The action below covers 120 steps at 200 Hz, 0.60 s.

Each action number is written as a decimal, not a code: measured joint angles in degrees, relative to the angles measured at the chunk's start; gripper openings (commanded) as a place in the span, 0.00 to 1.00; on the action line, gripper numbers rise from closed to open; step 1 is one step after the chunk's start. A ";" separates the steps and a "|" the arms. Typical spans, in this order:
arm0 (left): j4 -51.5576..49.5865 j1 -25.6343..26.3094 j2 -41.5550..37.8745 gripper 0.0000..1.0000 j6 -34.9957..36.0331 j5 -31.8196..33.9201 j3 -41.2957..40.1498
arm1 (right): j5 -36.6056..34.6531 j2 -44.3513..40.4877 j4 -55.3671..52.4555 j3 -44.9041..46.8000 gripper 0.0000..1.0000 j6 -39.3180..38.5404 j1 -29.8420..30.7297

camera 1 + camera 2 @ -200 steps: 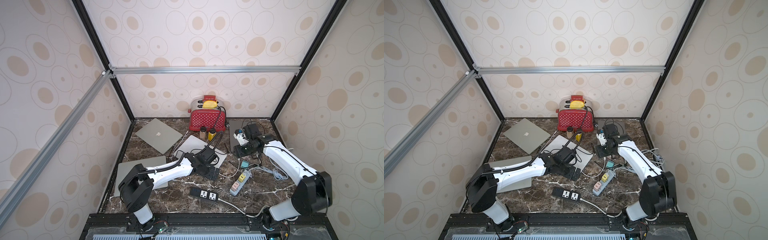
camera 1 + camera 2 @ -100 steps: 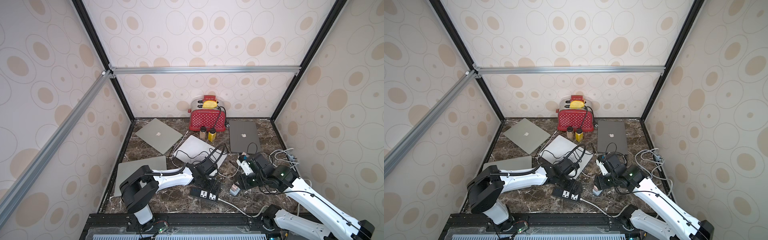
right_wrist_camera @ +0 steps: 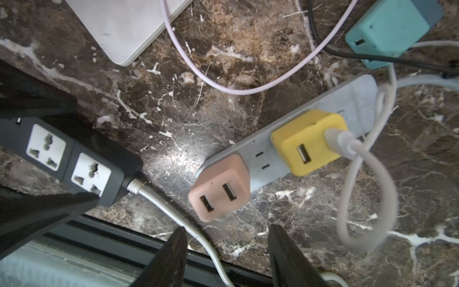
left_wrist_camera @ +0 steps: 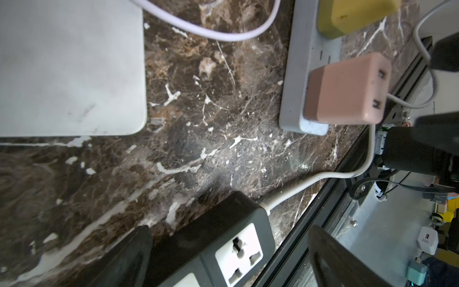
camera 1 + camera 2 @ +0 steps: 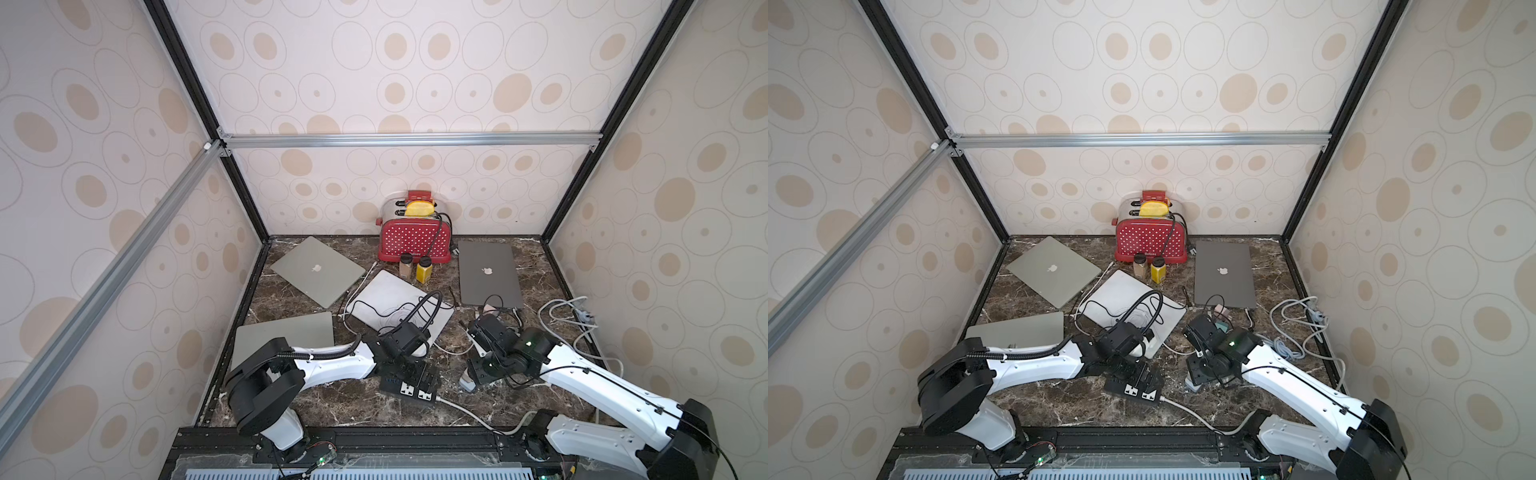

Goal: Unplug the laptop charger
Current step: Adjust the socket at the center of the board.

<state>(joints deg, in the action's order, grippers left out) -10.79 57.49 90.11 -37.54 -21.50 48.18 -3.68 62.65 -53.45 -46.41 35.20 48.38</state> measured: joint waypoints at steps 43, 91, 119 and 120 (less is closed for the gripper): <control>3.43 0.00 -1.46 0.99 -2.67 0.00 -3.34 | -0.28 5.88 4.15 0.00 0.58 -4.70 0.09; 6.16 0.00 -1.55 0.99 -5.05 0.00 -6.25 | 2.01 9.51 5.16 -0.02 0.56 -9.84 -0.24; 6.47 -0.04 -1.70 0.99 -5.14 0.04 -6.32 | 1.90 11.21 5.01 -0.28 0.44 -10.86 -0.46; 6.49 -0.07 -1.70 0.99 -5.14 0.07 -6.34 | 1.88 11.23 5.01 -0.31 0.43 -10.91 -0.46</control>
<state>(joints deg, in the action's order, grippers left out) -4.29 57.43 88.40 -42.68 -21.43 41.85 -1.80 73.89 -48.45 -46.72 24.29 47.92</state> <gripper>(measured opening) 0.990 0.489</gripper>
